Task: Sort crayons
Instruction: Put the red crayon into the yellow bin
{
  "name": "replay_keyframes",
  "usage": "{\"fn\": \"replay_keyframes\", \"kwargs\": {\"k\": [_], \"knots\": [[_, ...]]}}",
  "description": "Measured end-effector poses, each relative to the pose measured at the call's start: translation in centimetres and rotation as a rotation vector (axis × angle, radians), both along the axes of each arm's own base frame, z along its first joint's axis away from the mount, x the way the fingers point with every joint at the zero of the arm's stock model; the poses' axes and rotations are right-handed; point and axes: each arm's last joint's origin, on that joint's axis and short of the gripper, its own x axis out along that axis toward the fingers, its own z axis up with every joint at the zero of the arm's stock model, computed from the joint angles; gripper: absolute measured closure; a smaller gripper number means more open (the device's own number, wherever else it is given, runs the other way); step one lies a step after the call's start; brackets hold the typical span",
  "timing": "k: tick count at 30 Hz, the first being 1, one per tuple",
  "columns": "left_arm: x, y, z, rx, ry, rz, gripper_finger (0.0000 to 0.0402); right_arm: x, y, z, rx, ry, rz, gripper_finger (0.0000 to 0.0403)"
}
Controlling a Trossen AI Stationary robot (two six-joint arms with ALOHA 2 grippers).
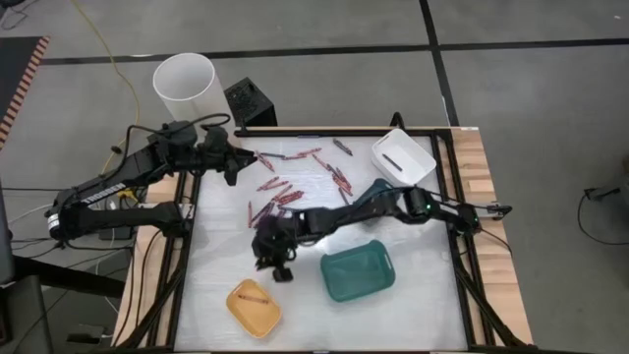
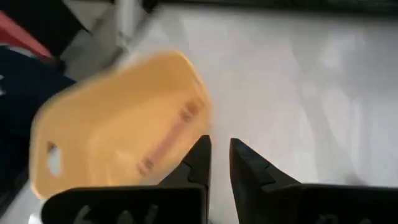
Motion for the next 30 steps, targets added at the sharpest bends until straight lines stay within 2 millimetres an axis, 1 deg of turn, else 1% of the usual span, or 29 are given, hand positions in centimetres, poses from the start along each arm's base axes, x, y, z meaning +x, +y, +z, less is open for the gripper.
{"fn": "replay_keyframes", "kwargs": {"k": [2,4,9,14,17,21,24,30], "knots": [[-0.1,0.0,-0.2,-0.008,0.017,-0.001,0.029,-0.1,-1.5,0.1,-0.017,0.042,-0.072,0.0346],[-0.1,-0.1,-0.4,-0.015,0.043,-0.003,0.029,-0.9,-3.0,0.4,-0.058,0.122,-0.146,0.0346],[-0.3,-0.2,-0.9,-0.036,0.091,-0.004,0.029,-1.6,-7.0,-0.2,-0.161,0.242,-0.305,0.0346],[-0.4,-0.2,-1.3,-0.054,0.128,-0.005,0.029,-2.1,-10.2,-0.6,-0.17,0.301,-0.361,0.0346],[-0.5,-0.3,-1.4,-0.063,0.145,-0.005,0.029,-2.5,-11.9,-0.9,-0.2,0.338,-0.364,0.0346],[-0.6,-0.3,-1.7,-0.056,0.178,-0.014,0.029,-2.9,-13.8,-1.0,-0.312,0.343,-0.345,0.0346],[-0.7,-0.4,-1.9,-0.039,0.215,-0.028,0.029,-3.2,-14.8,-1.1,-0.39,0.351,-0.31,0.0346],[-0.8,-0.4,-2.1,-0.018,0.239,-0.041,0.029,-3.5,-16.3,-1.2,-0.435,0.351,-0.279,0.0346]]}}
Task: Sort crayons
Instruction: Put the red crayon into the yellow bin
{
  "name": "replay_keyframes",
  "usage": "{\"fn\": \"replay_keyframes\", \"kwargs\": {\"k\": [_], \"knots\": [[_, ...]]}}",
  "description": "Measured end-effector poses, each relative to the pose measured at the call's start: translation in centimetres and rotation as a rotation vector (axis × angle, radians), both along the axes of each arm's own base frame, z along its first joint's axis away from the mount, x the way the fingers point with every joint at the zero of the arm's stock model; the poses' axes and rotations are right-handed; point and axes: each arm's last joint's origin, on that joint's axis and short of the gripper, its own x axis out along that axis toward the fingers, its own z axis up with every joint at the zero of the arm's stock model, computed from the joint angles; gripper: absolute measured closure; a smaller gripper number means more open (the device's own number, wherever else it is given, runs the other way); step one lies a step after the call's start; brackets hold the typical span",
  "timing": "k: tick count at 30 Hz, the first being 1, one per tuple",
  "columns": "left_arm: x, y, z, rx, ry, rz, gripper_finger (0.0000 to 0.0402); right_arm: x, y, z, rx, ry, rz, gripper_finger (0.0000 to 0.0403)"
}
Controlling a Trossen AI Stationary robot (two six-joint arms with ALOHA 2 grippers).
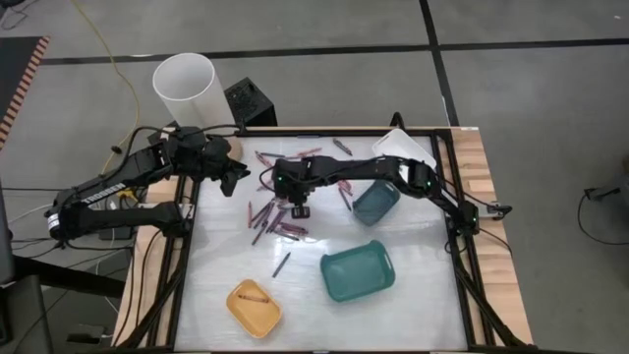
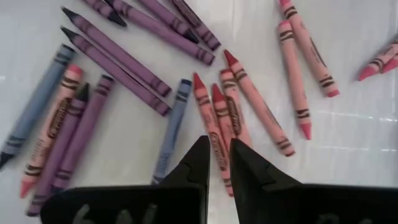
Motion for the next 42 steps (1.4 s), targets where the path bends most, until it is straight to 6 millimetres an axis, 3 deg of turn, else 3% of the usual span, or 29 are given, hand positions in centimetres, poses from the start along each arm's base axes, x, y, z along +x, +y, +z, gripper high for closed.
{"fn": "replay_keyframes", "kwargs": {"k": [10,26,42], "knots": [[0.0,0.0,0.0,0.02,0.01,-0.008,0.029,-0.4,0.0,-1.4,-0.036,0.049,0.095,0.0346],[0.0,0.0,-0.1,0.033,0.022,-0.015,0.029,-0.3,-0.6,-1.4,-0.056,0.027,0.114,0.0344],[0.0,0.0,-0.1,0.032,0.021,-0.014,0.029,-0.1,-0.6,-1.3,-0.062,0.004,0.115,0.0293]]}}
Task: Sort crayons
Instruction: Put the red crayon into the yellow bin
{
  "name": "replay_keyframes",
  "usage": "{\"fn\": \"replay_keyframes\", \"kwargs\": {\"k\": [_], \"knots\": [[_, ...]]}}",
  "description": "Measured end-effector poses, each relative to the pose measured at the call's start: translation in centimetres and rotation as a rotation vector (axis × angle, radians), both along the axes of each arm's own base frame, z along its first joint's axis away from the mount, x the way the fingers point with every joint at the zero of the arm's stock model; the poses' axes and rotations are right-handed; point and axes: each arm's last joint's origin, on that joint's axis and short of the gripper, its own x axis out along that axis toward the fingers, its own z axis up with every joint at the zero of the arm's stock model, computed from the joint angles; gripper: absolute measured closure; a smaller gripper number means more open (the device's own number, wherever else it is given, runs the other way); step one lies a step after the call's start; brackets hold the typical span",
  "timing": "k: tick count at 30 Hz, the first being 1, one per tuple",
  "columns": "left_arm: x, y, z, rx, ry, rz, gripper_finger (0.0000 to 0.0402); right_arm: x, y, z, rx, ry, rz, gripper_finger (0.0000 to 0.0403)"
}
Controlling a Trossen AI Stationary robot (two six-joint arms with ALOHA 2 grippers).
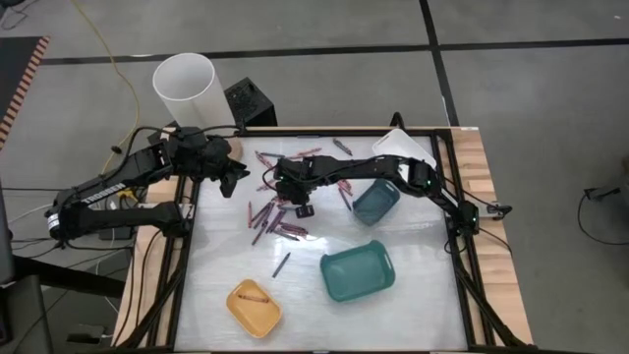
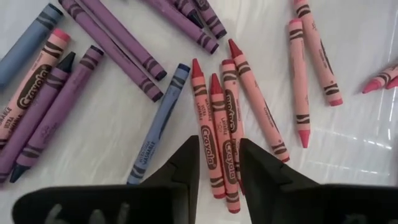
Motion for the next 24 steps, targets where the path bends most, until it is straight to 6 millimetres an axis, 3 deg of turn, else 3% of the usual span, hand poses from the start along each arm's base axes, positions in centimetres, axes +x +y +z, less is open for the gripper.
{"fn": "replay_keyframes", "kwargs": {"k": [12,17,24], "knots": [[0.0,0.0,0.0,-0.001,0.0,-0.001,0.029,0.5,0.0,-2.4,0.006,0.045,0.007,0.029],[0.0,0.0,0.0,0.0,0.0,-0.001,0.029,0.4,0.1,-2.4,0.013,0.051,-0.005,0.0292],[0.0,0.0,0.0,0.0,0.0,0.0,0.029,0.2,0.0,-2.6,0.031,0.078,-0.032,0.0338]]}}
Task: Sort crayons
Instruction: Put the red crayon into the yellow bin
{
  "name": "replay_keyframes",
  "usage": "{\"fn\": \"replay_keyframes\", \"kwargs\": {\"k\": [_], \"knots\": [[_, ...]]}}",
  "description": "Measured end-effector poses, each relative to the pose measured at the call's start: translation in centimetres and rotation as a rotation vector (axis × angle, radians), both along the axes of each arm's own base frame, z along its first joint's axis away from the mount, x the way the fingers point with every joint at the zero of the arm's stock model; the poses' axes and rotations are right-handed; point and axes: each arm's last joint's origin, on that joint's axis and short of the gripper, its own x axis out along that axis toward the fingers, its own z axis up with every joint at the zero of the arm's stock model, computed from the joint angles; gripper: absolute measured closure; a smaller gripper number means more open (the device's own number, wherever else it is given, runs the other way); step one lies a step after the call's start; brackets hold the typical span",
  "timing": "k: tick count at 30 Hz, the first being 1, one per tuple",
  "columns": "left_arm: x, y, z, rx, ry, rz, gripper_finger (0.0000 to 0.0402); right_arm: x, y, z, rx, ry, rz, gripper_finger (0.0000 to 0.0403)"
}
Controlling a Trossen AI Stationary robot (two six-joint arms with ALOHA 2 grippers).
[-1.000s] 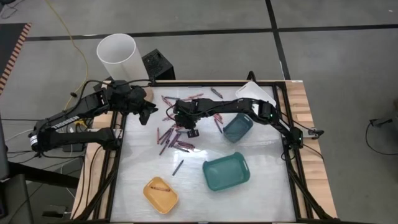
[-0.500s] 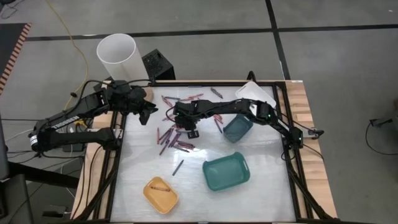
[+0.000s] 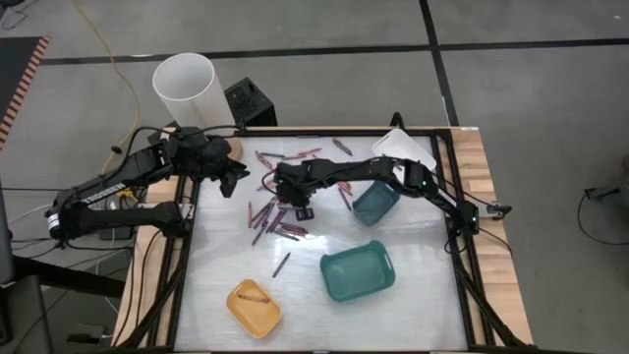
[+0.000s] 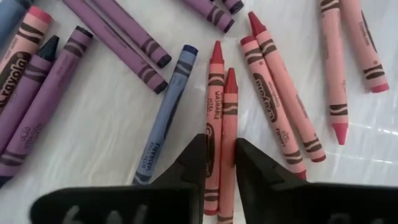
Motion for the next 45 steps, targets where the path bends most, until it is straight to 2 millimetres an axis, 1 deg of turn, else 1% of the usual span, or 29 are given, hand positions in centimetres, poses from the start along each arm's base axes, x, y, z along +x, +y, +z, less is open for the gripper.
{"fn": "replay_keyframes", "kwargs": {"k": [6,7,10,13,22,25,28,32,35,37,41,45], "knots": [[0.0,0.0,0.0,0.0,0.0,0.0,0.029,-0.1,0.0,0.0,0.003,0.01,-0.028,0.0395],[0.0,0.0,0.0,0.0,0.0,0.0,0.029,-0.1,0.0,-0.1,0.009,0.015,-0.028,0.0399],[0.0,0.0,0.0,-0.001,0.0,0.0,0.029,-0.1,0.0,-0.3,0.009,0.019,-0.028,0.0402],[0.0,0.0,0.0,0.0,0.0,0.0,0.029,-0.1,0.0,0.0,0.01,0.027,-0.027,0.0403],[0.0,0.0,0.0,0.0,0.0,0.0,0.029,0.0,0.0,0.1,0.018,0.023,-0.045,0.0403],[0.0,0.0,0.0,0.002,0.001,-0.001,0.029,0.1,-0.2,0.4,0.03,0.016,-0.076,0.0403],[0.0,0.0,0.0,0.006,0.002,-0.001,0.029,0.2,-0.8,1.1,0.02,0.004,-0.15,0.0403],[0.0,0.0,0.0,0.008,0.004,0.002,0.029,-0.2,-1.6,3.4,-0.087,0.015,-0.258,0.0403],[0.0,0.0,0.0,0.008,0.004,0.002,0.029,-0.8,-2.5,4.7,-0.149,0.052,-0.354,0.0402],[0.0,0.0,0.0,0.009,0.005,0.004,0.029,-1.4,-3.6,5.1,-0.132,0.063,-0.439,0.0402],[0.0,0.1,0.0,0.016,0.008,0.015,0.029,-2.9,-6.7,4.9,-0.08,0.107,-0.625,0.0399],[0.0,0.1,0.0,0.03,0.014,0.013,0.029,-4.3,-9.0,4.7,-0.031,0.152,-0.714,0.0374]]}}
